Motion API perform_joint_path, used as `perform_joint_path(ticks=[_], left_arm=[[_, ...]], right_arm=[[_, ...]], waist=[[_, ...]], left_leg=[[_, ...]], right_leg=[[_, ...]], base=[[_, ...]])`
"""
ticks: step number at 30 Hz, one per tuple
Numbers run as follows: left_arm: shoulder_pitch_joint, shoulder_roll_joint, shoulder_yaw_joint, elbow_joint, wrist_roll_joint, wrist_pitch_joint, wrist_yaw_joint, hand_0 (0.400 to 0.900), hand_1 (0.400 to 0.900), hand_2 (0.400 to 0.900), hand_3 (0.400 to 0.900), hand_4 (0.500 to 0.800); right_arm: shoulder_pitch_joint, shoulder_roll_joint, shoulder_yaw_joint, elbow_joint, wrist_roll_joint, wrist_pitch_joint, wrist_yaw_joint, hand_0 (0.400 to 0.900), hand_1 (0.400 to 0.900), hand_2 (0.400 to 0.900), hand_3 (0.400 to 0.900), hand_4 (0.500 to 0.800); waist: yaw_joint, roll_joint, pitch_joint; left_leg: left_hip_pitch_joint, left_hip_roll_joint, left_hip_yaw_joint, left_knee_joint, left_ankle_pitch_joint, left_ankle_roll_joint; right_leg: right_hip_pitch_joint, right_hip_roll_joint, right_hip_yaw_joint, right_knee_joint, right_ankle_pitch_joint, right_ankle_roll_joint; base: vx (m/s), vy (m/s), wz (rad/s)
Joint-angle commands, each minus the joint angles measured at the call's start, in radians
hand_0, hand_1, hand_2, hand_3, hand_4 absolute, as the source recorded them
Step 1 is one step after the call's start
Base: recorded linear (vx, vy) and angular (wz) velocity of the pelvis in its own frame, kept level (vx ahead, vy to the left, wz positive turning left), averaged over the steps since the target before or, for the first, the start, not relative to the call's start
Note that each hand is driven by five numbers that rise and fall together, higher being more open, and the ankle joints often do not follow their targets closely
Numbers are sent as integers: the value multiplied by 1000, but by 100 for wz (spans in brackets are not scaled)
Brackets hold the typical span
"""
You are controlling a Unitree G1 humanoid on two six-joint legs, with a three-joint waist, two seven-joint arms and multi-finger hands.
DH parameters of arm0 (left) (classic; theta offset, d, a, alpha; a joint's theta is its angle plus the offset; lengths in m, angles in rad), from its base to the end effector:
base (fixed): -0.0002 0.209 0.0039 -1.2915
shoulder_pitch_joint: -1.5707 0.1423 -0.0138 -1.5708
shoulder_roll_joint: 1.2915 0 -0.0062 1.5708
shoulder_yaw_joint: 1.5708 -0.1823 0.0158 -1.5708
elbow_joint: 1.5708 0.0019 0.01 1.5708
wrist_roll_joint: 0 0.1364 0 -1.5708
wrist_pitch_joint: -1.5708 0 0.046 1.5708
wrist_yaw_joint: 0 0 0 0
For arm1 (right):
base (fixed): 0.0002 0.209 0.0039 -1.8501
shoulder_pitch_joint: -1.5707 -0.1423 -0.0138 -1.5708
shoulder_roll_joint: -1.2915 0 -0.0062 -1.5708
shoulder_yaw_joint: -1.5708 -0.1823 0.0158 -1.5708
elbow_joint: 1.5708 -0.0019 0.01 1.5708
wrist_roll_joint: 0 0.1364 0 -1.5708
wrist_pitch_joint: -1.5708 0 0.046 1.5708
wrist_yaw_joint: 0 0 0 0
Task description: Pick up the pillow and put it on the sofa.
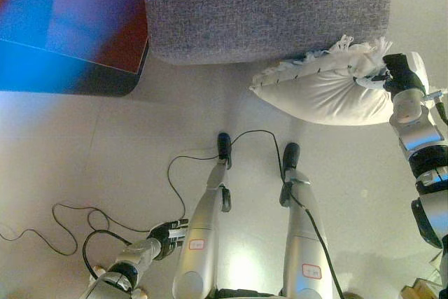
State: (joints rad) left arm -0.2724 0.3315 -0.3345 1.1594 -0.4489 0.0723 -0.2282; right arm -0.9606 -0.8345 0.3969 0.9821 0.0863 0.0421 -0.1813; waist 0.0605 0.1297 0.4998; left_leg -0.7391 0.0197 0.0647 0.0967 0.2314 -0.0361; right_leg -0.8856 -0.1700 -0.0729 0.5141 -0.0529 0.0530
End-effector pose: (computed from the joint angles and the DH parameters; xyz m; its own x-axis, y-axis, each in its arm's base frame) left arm 0.1731 0.2293 -0.0745 0.5488 -0.0874 -0.8314 0.0823 0.9953 -0.0504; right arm 0.3240 -0.3101 0.1914 0.9068 -0.4024 0.1258 0.3620 0.5901 -0.7216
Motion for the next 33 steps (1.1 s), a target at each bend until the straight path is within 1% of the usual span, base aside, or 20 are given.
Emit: perform_joint_path(ticks=[1, 8, 9, 10, 13, 15, 17, 18, 20, 21, 23, 25, 27, 28, 29, 31, 33], left_arm=[[77, 21, -2, 36, -13, 6, -16, 900, 900, 900, 900, 800], [113, 41, 8, 23, 8, 7, -41, 900, 900, 900, 900, 800], [120, 48, 14, 23, 13, 8, -48, 900, 900, 900, 900, 800], [123, 50, 16, 24, 14, 7, -54, 900, 900, 900, 900, 800], [136, 66, 29, 27, 35, 15, -70, 900, 900, 900, 900, 800], [158, 76, 36, 27, 54, 25, -86, 900, 900, 900, 900, 800], [171, 82, 43, 29, 67, 28, -94, 900, 900, 900, 900, 800], [181, 87, 49, 33, 76, 40, -107, 900, 900, 900, 900, 800], [195, 93, 60, 33, 92, 56, -123, 900, 900, 900, 900, 800], [208, 98, 71, 36, 108, 70, -134, 900, 900, 900, 900, 800], [219, 103, 80, 37, 122, 82, -152, 900, 900, 900, 900, 800], [232, 101, 88, 44, 143, 99, -156, 900, 900, 900, 900, 800], [240, 99, 98, 50, 157, 109, -159, 900, 900, 900, 900, 800], [250, 95, 108, 58, 176, 127, -164, 900, 900, 900, 900, 800], [254, 94, 110, 60, 180, 129, -165, 900, 900, 900, 900, 800], [274, 87, 120, 74, 198, 144, -167, 900, 900, 900, 900, 800], [285, 86, 136, 88, 216, 157, -177, 900, 900, 900, 900, 800]], right_arm=[[-38, -117, 14, -78, 32, -71, 0, 400, 400, 400, 400, 500], [3, -142, 13, -92, -10, -148, 97, 400, 400, 400, 400, 500], [14, -147, 18, -104, -19, -175, 134, 400, 400, 400, 400, 500], [17, -149, 19, -108, -26, -186, 148, 400, 400, 400, 400, 500], [52, -166, 27, -140, -27, -239, 228, 400, 400, 400, 400, 500], [85, -184, 30, -172, -20, -259, 291, 400, 400, 400, 400, 500], [104, -194, 35, -189, -19, -274, 334, 400, 400, 400, 400, 500], [119, -205, 36, -203, -23, -284, 370, 400, 400, 400, 400, 500], [140, -221, 36, -232, -26, -298, 404, 400, 400, 400, 400, 500], [154, -234, 36, -267, -27, -296, 433, 400, 400, 400, 400, 500], [160, -245, 36, -295, -38, -313, 451, 400, 400, 400, 400, 500], [160, -257, 35, -330, -34, -309, 484, 400, 400, 400, 400, 500], [164, -257, 30, -354, -41, -302, 506, 400, 400, 400, 400, 500], [161, -260, 27, -368, -29, -296, 544, 400, 400, 400, 400, 500], [158, -261, 27, -371, -27, -296, 552, 400, 400, 400, 400, 500], [135, -269, 29, -382, 2, -281, 604, 400, 400, 400, 400, 500], [116, -274, 30, -385, 10, -263, 637, 400, 400, 400, 400, 500]], waist=[[-1, 14, 20], [2, -10, 20], [4, -20, 20], [4, -23, 20], [8, -51, 19], [13, -71, -12], [15, -85, -34], [16, -97, -57], [16, -111, -85], [18, -125, -109], [19, -137, -137], [21, -155, -176], [21, -166, -202], [24, -180, -234], [25, -184, -242], [29, -196, -286], [33, -205, -314]], left_leg=[[20, -26, -38, 111, -152, 0], [126, -21, -32, 54, -150, -7], [169, -18, -32, 32, -149, -10], [181, -18, -32, 27, -148, -10], [269, -15, -35, -6, -150, -14], [326, -13, -36, -28, -152, -17], [364, -11, -33, -47, -154, -19], [400, -7, -30, -65, -156, -22], [438, -2, -25, -85, -157, -24], [484, 2, -21, -111, -160, -27], [524, 3, -18, -140, -158, -29], [569, 0, -19, -169, -157, -30], [593, -2, -20, -181, -160, -29], [617, -5, -25, -184, -166, -28], [624, -6, -26, -184, -168, -28], [657, -9, -26, -184, -178, -25], [683, -10, -25, -184, -186, -23]], right_leg=[[92, 67, -77, -132, 35, 0], [202, 75, -99, -190, 40, -2], [246, 76, -104, -210, 40, -1], [258, 77, -106, -216, 40, 0], [349, 77, -116, -252, 43, 2], [410, 75, -125, -285, 48, 5], [454, 72, -130, -314, 55, 9], [495, 72, -133, -339, 60, 13], [540, 72, -135, -371, 71, 19], [593, 74, -136, -403, 75, 24], [638, 78, -140, -437, 83, 28], [691, 82, -142, -471, 92, 33], [719, 83, -141, -487, 97, 37], [753, 84, -145, -509, 105, 41], [764, 83, -146, -516, 107, 42], [804, 80, -146, -537, 113, 44], [832, 80, -142, -551, 117, 46]], base=[[0, 0, 0], [14, -9, -4], [0, 0, 0], [0, 0, 0], [24, -37, 2], [75, -15, 5], [105, 8, 5], [148, 17, 6], [180, 23, 7], [197, 30, 7], [178, 42, 6], [172, 38, 7], [158, 35, 7], [179, 36, 7], [234, 56, 9], [213, 81, 10], [209, 84, 8]])
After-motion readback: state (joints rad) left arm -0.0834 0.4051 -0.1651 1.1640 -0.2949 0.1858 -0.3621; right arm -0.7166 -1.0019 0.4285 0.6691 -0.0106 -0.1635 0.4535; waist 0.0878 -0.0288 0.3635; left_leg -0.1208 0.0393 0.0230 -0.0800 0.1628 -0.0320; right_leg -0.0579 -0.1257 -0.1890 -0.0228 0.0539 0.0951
